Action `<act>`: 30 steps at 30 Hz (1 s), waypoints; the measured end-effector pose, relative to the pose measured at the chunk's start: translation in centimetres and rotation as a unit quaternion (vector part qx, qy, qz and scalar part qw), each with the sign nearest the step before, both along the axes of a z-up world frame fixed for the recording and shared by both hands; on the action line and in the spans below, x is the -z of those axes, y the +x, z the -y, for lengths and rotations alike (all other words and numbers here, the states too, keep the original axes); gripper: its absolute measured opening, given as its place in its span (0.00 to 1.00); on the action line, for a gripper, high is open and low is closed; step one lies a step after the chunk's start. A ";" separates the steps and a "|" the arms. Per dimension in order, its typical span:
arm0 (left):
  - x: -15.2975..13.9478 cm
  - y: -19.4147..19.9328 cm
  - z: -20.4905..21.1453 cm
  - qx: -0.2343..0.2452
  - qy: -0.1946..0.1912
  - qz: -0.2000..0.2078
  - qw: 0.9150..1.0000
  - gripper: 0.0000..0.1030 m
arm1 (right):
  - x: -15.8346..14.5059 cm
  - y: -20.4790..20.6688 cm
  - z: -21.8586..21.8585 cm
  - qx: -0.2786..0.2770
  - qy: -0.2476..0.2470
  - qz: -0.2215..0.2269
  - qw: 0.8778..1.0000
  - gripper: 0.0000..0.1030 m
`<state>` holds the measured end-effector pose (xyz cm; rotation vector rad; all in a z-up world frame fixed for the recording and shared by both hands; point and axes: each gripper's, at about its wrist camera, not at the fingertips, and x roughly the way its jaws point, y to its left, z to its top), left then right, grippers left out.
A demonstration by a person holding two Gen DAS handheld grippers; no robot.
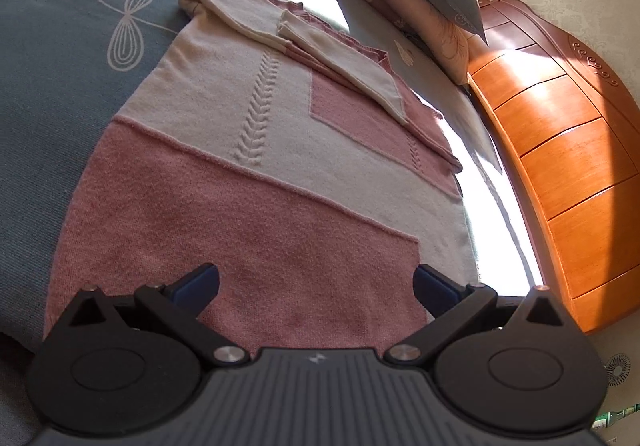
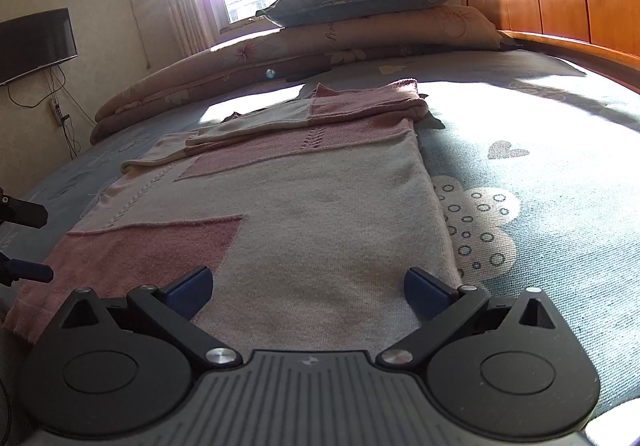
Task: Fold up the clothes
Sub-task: 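Withdraw the left gripper from the sweater hem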
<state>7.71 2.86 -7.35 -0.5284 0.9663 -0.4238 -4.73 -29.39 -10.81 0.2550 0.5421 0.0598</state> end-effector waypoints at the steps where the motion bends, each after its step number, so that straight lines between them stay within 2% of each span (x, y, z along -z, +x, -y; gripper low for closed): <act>1: -0.2 0.2 -0.4 -0.003 -0.003 0.001 1.000 0.99 | 0.0 0.0 0.0 0.000 0.001 0.000 1.000 1.00; 5: 0.4 1.0 -0.4 -0.003 -0.015 -0.012 1.000 0.99 | 0.0 0.0 -0.1 0.000 -0.003 0.000 1.000 1.00; 9: 1.5 1.1 0.4 0.003 -0.008 -0.027 1.000 0.99 | 0.0 0.0 -0.1 0.000 -0.004 0.000 1.000 1.00; 11: 1.8 1.0 0.5 0.002 0.004 -0.026 1.000 0.99 | 0.0 0.0 -0.1 0.000 -0.003 0.000 1.000 1.00; 16: -0.3 0.9 -1.4 -0.031 0.038 0.009 0.999 0.99 | 0.0 0.0 0.0 0.000 -0.003 0.000 1.000 1.00; 20: -0.5 1.1 -2.4 -0.043 0.035 0.011 0.998 0.99 | 0.0 0.0 -0.1 0.000 -0.005 0.000 1.000 1.00; 25: 1.4 1.1 -2.5 -0.044 0.012 -0.022 0.999 0.99 | 0.0 0.0 -0.1 0.000 -0.006 -0.001 1.000 1.00; 27: 1.8 1.0 -2.4 -0.043 0.023 -0.021 0.999 0.99 | 0.0 0.0 -0.2 0.000 -0.008 -0.001 1.000 1.00; 30: 0.8 1.0 -2.8 -0.071 0.073 -0.006 0.995 0.99 | 0.0 0.0 -0.2 0.000 -0.010 -0.001 1.000 1.00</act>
